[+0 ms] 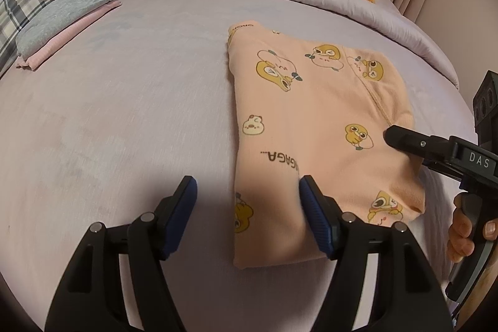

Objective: Fold small clothes
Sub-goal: 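Pull both open grippers back from the folded shirt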

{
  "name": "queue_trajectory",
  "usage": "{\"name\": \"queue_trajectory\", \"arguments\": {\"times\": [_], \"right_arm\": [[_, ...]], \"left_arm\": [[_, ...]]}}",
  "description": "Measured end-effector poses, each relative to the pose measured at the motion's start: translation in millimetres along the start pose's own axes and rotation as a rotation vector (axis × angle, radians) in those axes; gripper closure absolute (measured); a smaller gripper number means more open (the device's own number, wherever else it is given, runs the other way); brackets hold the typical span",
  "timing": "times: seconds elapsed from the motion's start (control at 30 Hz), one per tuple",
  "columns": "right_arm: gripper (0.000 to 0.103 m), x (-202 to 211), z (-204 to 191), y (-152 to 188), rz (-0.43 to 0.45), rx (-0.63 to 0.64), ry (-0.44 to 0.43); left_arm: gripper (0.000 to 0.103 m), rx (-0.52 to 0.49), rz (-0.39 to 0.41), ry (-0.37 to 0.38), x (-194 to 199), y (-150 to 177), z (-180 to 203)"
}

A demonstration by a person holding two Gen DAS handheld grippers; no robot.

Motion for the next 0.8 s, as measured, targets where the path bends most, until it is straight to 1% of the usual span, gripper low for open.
{"name": "queue_trajectory", "arguments": {"times": [0.33, 0.8], "right_arm": [[0.051, 2.6, 1.0, 3.0, -0.002, -0.005, 0.005], [0.051, 4.9, 2.2, 7.2, -0.003, -0.012, 0.003]], "left_arm": [[0.034, 0.002, 0.001, -0.009, 3.0, 7.2, -2.5], [0.034, -0.001, -0.001, -0.026, 5.3, 8.1, -0.2]]}}
Point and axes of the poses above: each gripper's, at about its wrist camera, not at the fingertips, and x roughly against the way its jaws point, z to its right, y to its underside, the point moved 3 cm from there along -x, roughly the way its jaws point, and after that the axes turned 13 degrees about y, right-handed, at the moved point
